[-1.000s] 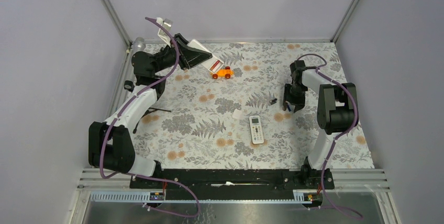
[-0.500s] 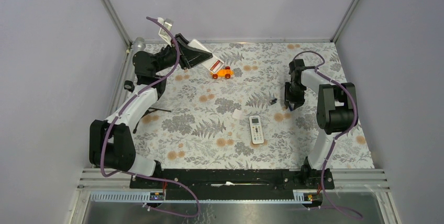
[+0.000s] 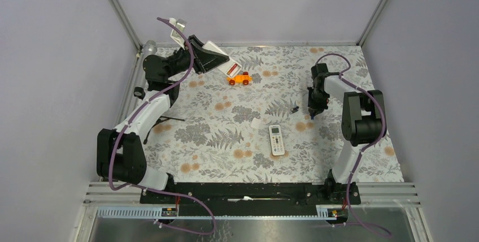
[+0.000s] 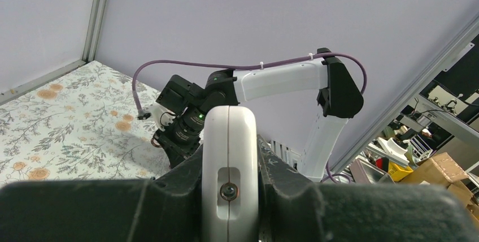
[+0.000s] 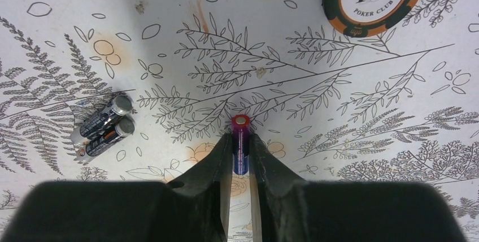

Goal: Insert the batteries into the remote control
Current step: Pick up the battery from the center of the board, then load the battery into the remote control.

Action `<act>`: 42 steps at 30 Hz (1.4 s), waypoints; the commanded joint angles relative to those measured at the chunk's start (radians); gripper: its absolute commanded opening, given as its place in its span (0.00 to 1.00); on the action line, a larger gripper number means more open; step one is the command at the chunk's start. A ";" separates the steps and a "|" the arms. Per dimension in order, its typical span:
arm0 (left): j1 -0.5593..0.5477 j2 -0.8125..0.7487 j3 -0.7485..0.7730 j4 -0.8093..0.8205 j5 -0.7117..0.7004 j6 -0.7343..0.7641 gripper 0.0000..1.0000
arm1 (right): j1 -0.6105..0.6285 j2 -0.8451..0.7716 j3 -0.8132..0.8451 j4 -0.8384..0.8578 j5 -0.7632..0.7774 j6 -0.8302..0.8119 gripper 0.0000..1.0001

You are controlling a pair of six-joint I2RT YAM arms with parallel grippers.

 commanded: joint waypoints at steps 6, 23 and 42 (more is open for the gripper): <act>0.012 -0.030 0.023 0.019 -0.040 0.032 0.00 | 0.011 -0.134 -0.152 0.208 -0.126 0.033 0.11; -0.062 -0.078 -0.045 -0.222 -0.261 0.165 0.00 | 0.184 -0.641 -0.290 0.622 -0.506 0.121 0.12; -0.143 0.050 0.008 -0.260 -0.377 0.037 0.00 | 0.349 -0.856 -0.314 0.873 -0.482 0.002 0.14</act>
